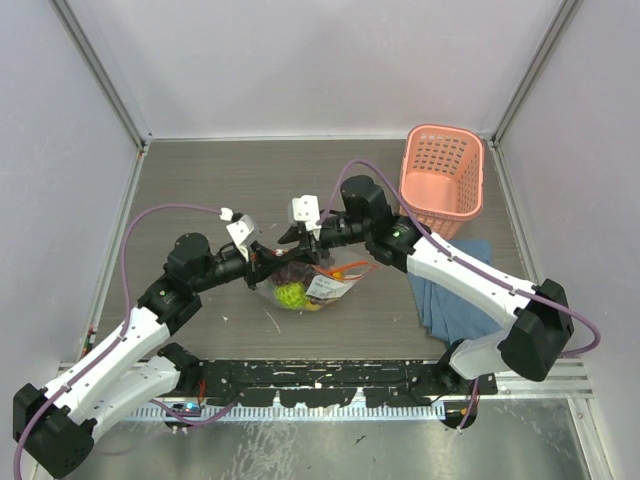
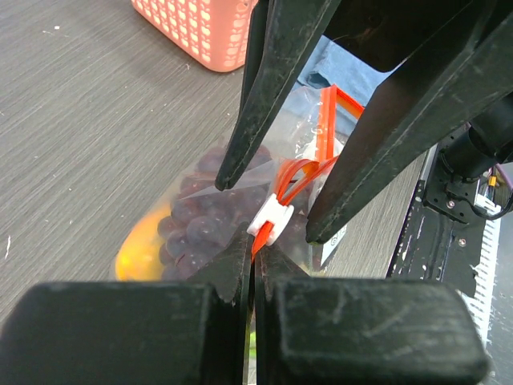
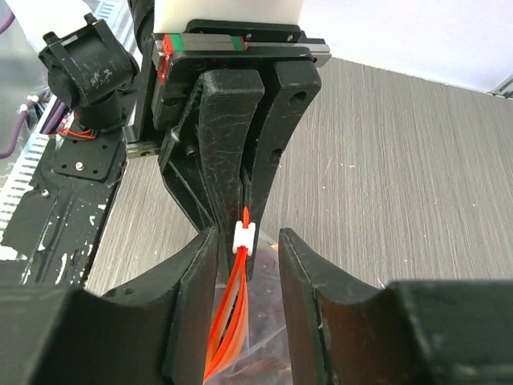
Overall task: Place the food in the zip-top bag and seal the zipper
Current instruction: Zip the zipper food storage bag at the center of the board.
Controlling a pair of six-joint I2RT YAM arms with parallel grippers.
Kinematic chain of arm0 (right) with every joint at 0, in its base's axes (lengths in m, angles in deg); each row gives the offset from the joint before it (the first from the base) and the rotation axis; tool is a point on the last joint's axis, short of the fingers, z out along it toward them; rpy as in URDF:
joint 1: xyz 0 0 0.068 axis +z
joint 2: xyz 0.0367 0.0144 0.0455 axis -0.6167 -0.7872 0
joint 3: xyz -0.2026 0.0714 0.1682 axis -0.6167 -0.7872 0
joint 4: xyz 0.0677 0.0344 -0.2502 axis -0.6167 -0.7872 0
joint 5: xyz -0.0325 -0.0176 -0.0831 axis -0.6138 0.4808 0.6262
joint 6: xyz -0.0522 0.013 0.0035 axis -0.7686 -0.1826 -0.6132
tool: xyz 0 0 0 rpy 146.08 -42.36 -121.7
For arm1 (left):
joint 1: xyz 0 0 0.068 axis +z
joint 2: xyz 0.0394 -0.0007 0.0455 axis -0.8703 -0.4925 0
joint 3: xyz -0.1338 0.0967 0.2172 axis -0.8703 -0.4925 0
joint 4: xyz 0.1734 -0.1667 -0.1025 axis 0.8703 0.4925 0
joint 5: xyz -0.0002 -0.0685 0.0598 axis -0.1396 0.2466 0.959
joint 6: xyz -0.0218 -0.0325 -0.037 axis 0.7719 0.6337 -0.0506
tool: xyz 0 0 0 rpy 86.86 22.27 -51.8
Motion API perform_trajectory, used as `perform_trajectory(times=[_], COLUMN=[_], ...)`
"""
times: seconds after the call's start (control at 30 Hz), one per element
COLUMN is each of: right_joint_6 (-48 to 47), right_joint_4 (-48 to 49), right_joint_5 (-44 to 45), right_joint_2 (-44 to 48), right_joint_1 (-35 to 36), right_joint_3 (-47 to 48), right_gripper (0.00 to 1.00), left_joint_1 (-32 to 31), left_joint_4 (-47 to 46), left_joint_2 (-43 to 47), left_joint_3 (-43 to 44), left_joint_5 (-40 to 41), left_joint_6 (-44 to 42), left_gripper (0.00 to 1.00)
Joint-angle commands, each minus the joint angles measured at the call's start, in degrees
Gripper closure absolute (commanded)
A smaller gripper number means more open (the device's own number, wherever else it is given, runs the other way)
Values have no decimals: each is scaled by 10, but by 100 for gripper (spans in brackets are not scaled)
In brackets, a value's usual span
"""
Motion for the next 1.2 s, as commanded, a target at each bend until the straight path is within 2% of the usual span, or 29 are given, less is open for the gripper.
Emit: perform_trajectory(times=[0.0, 0.17, 0.37, 0.47, 0.57, 0.87, 1.03, 1.07, 1.13, 1.17], right_joint_6=[-9, -11, -14, -15, -11, 12, 20, 21, 21, 21], right_joint_4=[2, 0, -17, -28, -29, -49, -46, -46, -47, -47], right_joint_5=[-15, -17, -8, 9, 34, 129, 138, 137, 136, 133], right_joint_2=[-4, -13, -11, 2, 22, 65, 75, 73, 69, 67], right_joint_1=[3, 4, 4, 4, 4, 4, 4, 5, 4, 4], right_joint_3=[38, 39, 41, 36, 21, -2, -11, -9, -2, 2], right_gripper=[59, 64, 90, 97, 99, 99, 99, 99, 99, 99], left_joint_1=[4, 4, 4, 4, 4, 6, 7, 6, 7, 7], left_joint_4=[-30, -32, -29, -25, -21, -26, -46, -55, -73, -78], left_joint_2=[12, 9, 10, 10, 5, 10, 4, 3, 0, 1], left_joint_3=[31, 31, 31, 32, 32, 21, 17, 16, 14, 14], left_joint_5=[-7, -10, 6, 34, 70, 163, 112, 95, 60, 47], left_joint_6=[-4, -2, 1, 8, 17, 44, 47, 48, 48, 45], left_gripper=[100, 100, 100, 100, 100, 100, 99, 90, 65, 58])
